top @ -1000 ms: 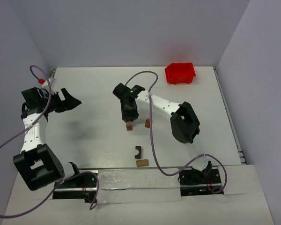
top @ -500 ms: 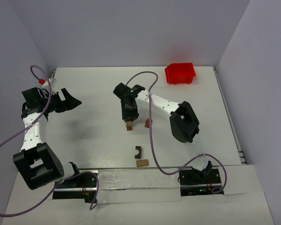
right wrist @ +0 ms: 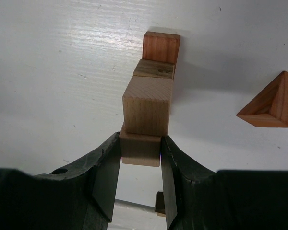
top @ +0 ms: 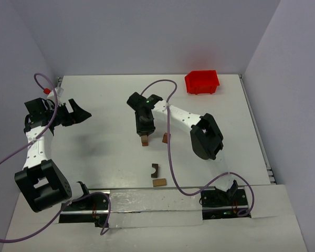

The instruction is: Build the wood block tower

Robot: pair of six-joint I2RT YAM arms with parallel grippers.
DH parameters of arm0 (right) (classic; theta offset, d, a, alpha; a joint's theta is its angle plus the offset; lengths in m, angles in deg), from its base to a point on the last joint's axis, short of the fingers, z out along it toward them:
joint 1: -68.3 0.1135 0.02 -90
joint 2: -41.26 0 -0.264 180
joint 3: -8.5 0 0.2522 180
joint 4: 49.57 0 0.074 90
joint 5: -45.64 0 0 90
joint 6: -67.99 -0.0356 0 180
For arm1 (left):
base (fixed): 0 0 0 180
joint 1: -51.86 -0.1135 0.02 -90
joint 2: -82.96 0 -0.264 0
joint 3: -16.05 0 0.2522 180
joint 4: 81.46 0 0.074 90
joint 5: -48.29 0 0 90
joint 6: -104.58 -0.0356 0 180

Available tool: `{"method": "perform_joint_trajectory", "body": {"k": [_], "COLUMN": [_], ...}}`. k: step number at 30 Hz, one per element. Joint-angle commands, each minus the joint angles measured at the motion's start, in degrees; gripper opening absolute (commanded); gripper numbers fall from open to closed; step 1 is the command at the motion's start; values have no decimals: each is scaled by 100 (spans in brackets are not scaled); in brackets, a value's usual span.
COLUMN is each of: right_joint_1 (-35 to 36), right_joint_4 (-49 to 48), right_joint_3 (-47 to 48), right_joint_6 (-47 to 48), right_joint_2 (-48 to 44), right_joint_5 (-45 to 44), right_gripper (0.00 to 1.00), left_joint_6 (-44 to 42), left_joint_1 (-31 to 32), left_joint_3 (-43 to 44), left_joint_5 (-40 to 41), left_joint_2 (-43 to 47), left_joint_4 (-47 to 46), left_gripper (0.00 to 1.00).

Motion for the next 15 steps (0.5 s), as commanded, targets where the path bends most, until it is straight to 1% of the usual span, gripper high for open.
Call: {"method": "perform_joint_trajectory", "body": {"k": [1, 9, 13, 15], "right_joint_1": [-70, -98, -111, -114], "right_joint_4": [58, 58, 58, 53], "right_joint_3": [273, 273, 273, 277], "right_joint_6": [-97, -97, -97, -84], "right_joint_2": [80, 85, 118, 132], "right_joint_5": [-62, -74, -42, -27], "right_gripper": [0, 0, 4, 8], "left_joint_6": [-89, -80, -95, -94], "left_joint_1": [-55, -55, -58, -59], "left_joint_3": [85, 103, 120, 116], "left_joint_5": [-193, -202, -208, -206], "left_joint_2": [1, -9, -31, -34], "left_joint_4": [-219, -228, -220, -224], "left_gripper": [99, 99, 99, 99]}}
